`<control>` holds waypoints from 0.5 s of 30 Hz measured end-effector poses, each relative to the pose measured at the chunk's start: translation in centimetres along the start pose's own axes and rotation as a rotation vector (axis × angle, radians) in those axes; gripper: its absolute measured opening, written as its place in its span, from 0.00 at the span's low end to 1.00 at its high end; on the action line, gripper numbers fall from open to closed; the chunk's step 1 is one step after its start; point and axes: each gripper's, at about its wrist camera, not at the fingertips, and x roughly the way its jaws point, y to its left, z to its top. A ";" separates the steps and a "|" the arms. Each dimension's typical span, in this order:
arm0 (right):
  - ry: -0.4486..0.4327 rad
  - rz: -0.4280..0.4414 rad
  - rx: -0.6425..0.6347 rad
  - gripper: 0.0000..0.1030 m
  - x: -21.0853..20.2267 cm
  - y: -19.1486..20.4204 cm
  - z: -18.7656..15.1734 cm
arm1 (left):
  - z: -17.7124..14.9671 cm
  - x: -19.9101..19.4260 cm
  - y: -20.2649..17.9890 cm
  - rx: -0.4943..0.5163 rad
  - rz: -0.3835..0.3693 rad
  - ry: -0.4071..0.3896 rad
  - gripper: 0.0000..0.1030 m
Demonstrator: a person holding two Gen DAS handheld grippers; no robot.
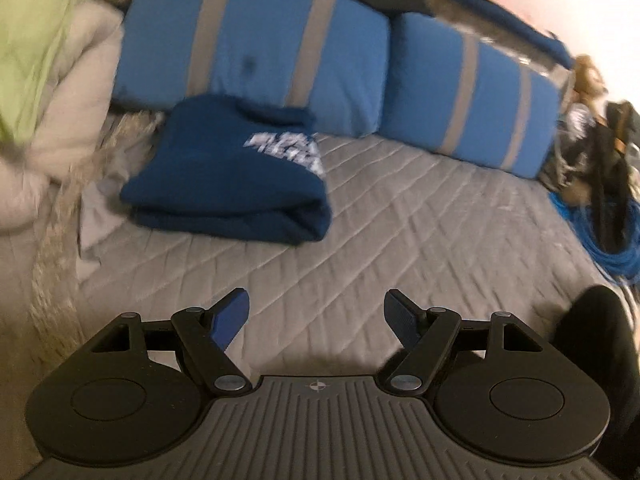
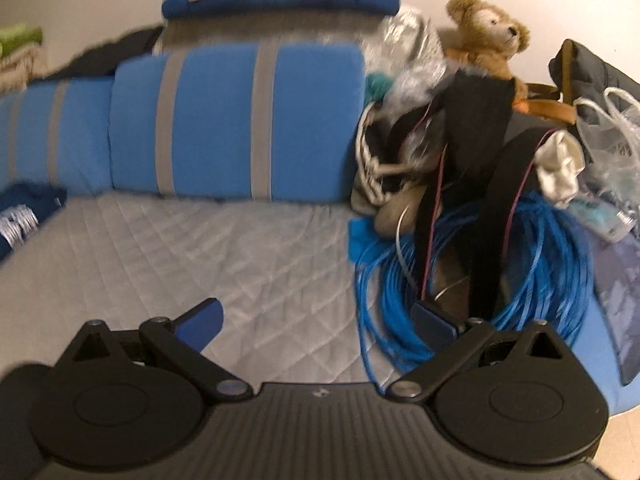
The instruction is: Fold clothes
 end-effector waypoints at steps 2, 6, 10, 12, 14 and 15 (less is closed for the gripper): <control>0.015 -0.003 0.000 0.99 1.8 0.8 -1.4 | -0.5 1.0 0.5 -0.002 0.034 -0.016 0.72; 0.040 -0.006 0.001 0.99 4.6 2.0 -3.7 | -1.2 2.9 1.0 0.016 0.103 -0.025 0.72; 0.062 -0.025 0.010 0.99 6.9 2.5 -5.7 | -1.7 5.0 1.6 0.023 0.153 -0.026 0.72; 0.073 -0.041 0.012 0.99 7.9 2.7 -6.4 | -2.0 6.2 2.1 0.005 0.163 -0.017 0.72; 0.086 -0.051 0.018 0.99 8.8 2.9 -7.1 | -2.3 7.3 2.6 -0.011 0.176 -0.005 0.72; 0.092 -0.056 0.022 0.99 9.2 3.0 -7.4 | -2.4 7.8 2.8 -0.015 0.182 0.001 0.72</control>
